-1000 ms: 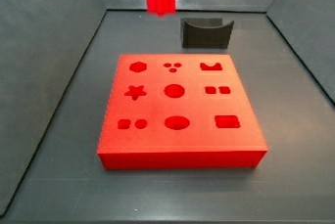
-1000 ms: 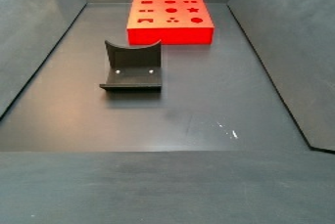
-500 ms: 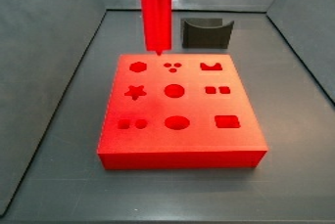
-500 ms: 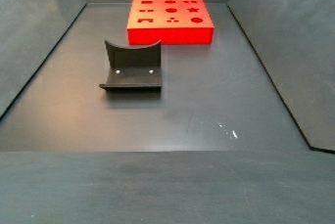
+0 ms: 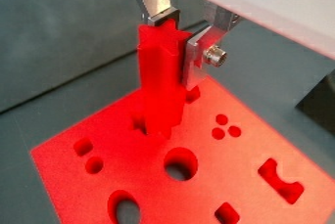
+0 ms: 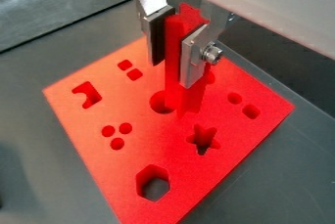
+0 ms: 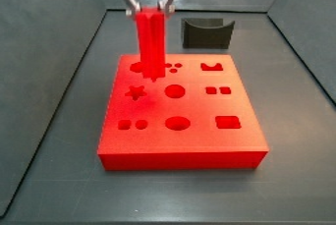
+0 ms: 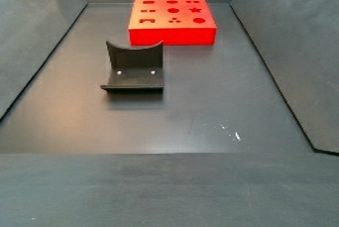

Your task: Insert the star object.

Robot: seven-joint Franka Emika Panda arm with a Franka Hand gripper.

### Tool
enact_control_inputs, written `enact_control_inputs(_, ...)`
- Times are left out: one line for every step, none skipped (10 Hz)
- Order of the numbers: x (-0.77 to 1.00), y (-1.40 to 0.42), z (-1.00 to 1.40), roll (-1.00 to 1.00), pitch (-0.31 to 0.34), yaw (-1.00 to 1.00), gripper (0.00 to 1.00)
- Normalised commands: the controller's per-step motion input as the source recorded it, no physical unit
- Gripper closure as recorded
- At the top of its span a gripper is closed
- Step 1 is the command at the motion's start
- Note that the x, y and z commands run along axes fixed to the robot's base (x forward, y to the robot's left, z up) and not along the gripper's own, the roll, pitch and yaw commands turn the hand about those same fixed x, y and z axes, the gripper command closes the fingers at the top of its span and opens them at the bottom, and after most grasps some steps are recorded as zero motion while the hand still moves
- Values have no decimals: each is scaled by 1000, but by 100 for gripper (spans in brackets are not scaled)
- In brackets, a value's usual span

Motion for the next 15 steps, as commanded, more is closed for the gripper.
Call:
enact_control_inputs(-103,-46,-203,0,-100,0,100)
enact_control_inputs(-80,-71,-86,0,-64,0,100)
enact_control_inputs(-140,-63,-17,60,-50,0,100)
enact_control_inputs(-86,-120,-146,299,0,0,100)
enact_control_inputs(-20,-89,-234,293,0,0,100)
enact_control_inputs(-160,0,-240,151,0,-11,100)
enact_control_inputs(-120,0,-237,150,0,-6,100)
enact_control_inputs(-51,29,-291,187,0,3,100)
enact_control_inputs(-140,23,-203,167,0,46,100)
enact_control_inputs(-109,0,-149,160,0,46,100)
enact_control_inputs(0,-106,-89,151,0,57,100)
enact_control_inputs(17,-114,-103,157,0,43,100)
enact_control_inputs(89,-114,-123,124,0,20,100)
enact_control_inputs(23,0,-277,121,0,11,100)
enact_control_inputs(69,0,-257,151,0,74,100)
